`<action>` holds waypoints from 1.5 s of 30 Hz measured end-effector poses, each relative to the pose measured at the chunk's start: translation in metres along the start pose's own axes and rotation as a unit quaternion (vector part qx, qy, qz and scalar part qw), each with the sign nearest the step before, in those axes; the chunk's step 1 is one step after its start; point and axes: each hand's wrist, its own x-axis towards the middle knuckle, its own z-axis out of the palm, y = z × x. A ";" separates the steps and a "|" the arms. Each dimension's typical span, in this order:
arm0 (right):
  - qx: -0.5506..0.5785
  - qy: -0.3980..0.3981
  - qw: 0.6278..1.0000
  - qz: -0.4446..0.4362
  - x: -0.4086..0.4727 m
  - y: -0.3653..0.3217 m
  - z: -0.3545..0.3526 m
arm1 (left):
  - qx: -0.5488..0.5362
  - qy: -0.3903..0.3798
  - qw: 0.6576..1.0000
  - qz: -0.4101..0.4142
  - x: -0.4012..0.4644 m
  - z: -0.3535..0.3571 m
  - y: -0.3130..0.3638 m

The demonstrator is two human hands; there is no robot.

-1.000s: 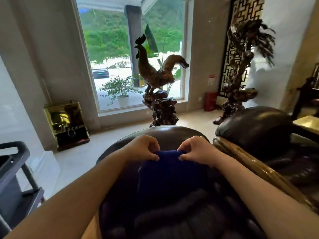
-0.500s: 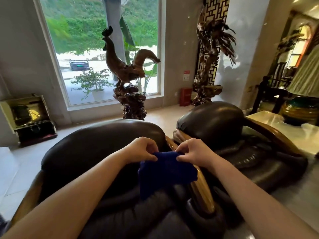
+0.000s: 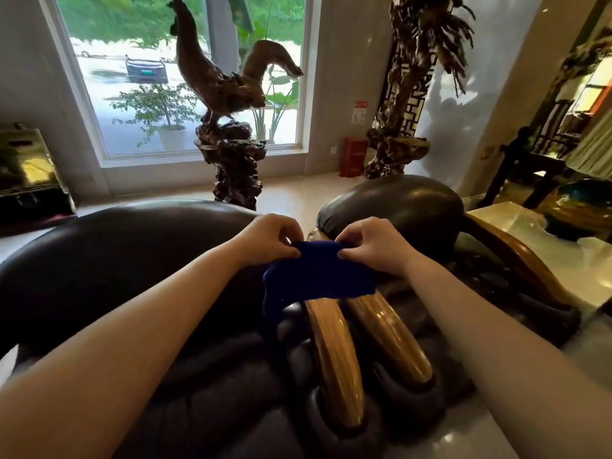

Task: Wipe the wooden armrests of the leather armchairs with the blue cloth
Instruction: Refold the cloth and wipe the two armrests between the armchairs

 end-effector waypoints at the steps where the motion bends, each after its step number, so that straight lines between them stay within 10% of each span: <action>1: 0.002 0.003 1.000 -0.005 0.008 0.014 -0.002 | 0.002 0.003 1.000 -0.002 0.013 0.006 0.000; 24: 0.097 -0.212 0.972 -0.037 0.105 0.330 0.153 | -0.066 0.035 0.959 -0.272 0.141 0.277 -0.092; 45: 0.086 -0.084 0.991 0.055 0.131 0.424 0.345 | -0.079 0.079 0.941 -0.320 0.176 0.418 -0.258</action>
